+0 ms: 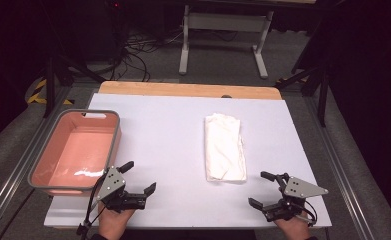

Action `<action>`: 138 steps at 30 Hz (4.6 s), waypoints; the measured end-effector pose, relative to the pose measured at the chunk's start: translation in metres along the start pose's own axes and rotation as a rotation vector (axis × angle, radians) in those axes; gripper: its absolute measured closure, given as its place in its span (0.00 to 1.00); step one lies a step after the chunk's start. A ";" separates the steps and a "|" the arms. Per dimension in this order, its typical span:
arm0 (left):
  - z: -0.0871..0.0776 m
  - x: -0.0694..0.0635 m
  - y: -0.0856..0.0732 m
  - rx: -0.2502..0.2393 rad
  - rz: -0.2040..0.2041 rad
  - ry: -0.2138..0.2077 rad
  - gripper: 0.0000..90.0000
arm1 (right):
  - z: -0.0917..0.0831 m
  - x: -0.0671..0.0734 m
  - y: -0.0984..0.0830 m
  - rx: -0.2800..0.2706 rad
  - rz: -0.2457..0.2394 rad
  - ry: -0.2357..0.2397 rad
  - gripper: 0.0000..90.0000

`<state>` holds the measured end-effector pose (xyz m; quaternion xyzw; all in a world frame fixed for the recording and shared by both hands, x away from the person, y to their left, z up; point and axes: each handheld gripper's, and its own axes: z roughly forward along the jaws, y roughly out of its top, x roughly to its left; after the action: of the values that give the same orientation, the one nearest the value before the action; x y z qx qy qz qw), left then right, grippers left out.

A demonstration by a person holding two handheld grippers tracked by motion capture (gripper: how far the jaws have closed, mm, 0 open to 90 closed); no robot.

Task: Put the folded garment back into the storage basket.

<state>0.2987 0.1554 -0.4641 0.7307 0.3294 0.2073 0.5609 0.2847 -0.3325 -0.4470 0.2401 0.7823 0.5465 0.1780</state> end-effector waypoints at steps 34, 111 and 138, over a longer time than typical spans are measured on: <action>0.017 -0.006 0.033 0.056 -0.012 -0.108 0.03 | -0.002 -0.001 -0.001 -0.008 0.004 -0.015 0.05; 0.241 0.005 0.128 0.382 -0.006 -0.151 0.17 | -0.035 0.004 -0.008 0.029 0.032 -0.103 0.11; 0.287 0.015 0.116 0.515 -0.087 -0.073 0.22 | -0.033 0.003 -0.009 0.025 0.030 -0.079 0.11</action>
<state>0.5312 -0.0478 -0.4359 0.8413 0.3822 0.0659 0.3765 0.2627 -0.3590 -0.4439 0.2755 0.7778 0.5292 0.1977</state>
